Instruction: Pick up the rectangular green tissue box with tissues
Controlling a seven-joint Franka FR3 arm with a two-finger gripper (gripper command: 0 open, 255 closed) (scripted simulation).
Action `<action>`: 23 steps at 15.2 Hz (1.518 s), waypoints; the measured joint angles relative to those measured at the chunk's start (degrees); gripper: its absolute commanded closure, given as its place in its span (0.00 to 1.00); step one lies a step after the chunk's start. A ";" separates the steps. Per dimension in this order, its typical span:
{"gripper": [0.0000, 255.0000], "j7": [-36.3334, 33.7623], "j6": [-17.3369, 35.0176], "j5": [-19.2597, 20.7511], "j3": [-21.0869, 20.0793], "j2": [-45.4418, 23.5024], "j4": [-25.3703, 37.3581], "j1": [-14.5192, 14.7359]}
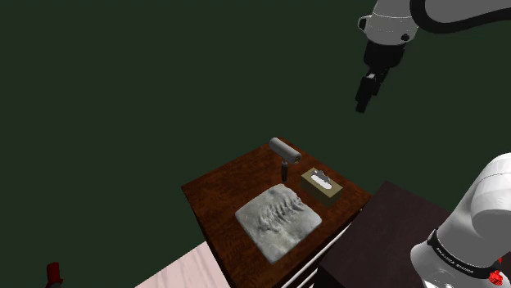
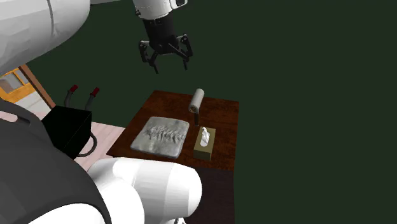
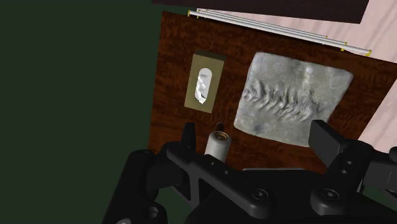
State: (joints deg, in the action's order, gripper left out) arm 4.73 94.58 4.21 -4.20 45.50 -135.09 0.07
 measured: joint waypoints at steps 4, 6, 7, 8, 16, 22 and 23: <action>0.00 2.02 3.89 1.31 0.47 -1.00 -3.02 0.33; 0.00 3.78 7.77 2.56 0.93 -2.05 -5.94 0.56; 0.00 4.58 9.82 3.20 1.10 -2.67 -7.41 0.68; 0.00 5.41 11.92 3.89 1.33 -3.15 -9.04 0.76; 0.00 10.48 29.45 10.33 2.44 -13.41 -16.20 0.42; 0.00 12.18 44.01 18.22 3.07 -25.66 -18.24 -2.19; 0.00 12.21 46.17 19.89 3.11 -27.63 -18.35 -2.78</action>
State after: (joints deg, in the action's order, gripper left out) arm 16.94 140.75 24.10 -1.10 17.87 -153.44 -2.71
